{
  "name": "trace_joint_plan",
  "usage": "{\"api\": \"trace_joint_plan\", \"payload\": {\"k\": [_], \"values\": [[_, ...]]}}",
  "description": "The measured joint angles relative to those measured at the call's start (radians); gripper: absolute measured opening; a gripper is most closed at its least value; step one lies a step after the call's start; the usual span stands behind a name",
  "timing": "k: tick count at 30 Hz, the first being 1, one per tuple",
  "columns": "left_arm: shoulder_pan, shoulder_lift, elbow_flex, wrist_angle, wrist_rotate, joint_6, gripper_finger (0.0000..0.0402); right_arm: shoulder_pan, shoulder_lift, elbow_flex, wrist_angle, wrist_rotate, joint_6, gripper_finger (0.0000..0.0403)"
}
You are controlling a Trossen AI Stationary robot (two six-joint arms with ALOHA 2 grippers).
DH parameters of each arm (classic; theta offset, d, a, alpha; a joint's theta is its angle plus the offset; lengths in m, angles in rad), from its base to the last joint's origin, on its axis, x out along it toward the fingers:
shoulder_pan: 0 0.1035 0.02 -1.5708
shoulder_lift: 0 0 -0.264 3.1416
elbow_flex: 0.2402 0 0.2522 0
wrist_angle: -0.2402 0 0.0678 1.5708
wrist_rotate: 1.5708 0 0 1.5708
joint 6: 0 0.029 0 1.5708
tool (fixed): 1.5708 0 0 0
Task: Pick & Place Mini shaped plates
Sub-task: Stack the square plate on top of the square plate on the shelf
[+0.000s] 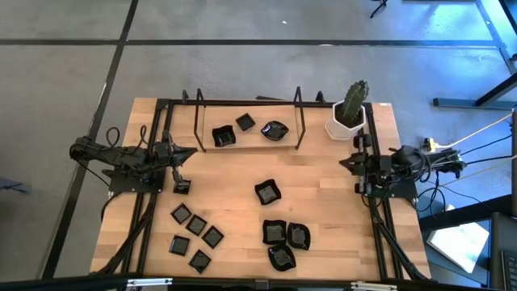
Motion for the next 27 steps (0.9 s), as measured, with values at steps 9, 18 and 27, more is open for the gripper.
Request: {"api": "trace_joint_plan", "payload": {"k": [9,18,27], "values": [[0.000,0.000,0.000,0.004,0.178,-0.137,0.0003,0.000,0.000,-0.010,0.016,-0.001,-0.016,0.0004],[-0.003,0.074,0.133,0.049,0.423,-0.178,0.0003,0.000,0.001,0.041,0.021,0.002,-0.146,0.0004],[-0.003,0.599,0.648,-0.577,0.223,-0.467,0.0003,0.000,0.001,0.067,0.009,0.002,-0.173,0.0004]]}}
